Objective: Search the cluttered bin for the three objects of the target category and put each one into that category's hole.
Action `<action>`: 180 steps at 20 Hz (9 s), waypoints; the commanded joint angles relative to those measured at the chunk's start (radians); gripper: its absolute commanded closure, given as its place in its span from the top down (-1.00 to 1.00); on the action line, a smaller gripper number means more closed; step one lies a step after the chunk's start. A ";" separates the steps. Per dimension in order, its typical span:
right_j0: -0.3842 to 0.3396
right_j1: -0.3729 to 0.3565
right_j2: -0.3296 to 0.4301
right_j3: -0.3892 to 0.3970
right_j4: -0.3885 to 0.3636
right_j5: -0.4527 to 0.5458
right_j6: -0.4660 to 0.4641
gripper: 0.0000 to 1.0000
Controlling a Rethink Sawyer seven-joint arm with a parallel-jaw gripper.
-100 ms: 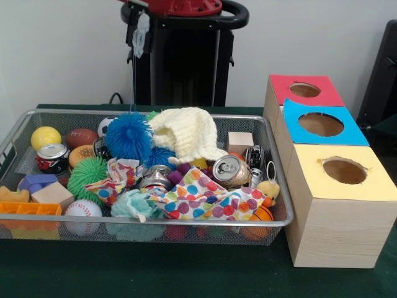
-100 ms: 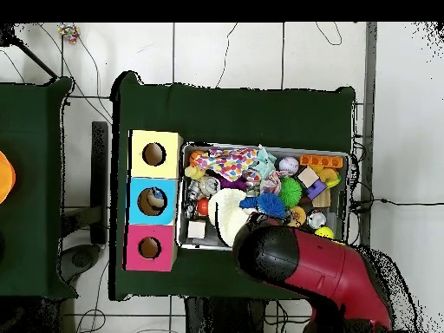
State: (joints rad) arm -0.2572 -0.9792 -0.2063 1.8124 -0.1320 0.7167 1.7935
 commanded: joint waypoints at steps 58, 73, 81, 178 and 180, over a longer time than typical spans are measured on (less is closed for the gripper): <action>-0.012 0.209 0.096 0.034 0.082 -0.337 0.155 -1.00; -0.001 0.262 0.112 0.106 0.101 -0.466 0.222 -1.00; 0.049 0.279 0.086 0.158 0.161 -0.529 0.278 -1.00; 0.148 0.570 -0.008 0.207 0.302 -0.869 0.283 1.00; 0.147 0.578 -0.004 0.207 0.305 -0.874 0.278 1.00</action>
State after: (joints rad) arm -0.0966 -0.4834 -0.2944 1.9625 0.1157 -0.1241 1.7935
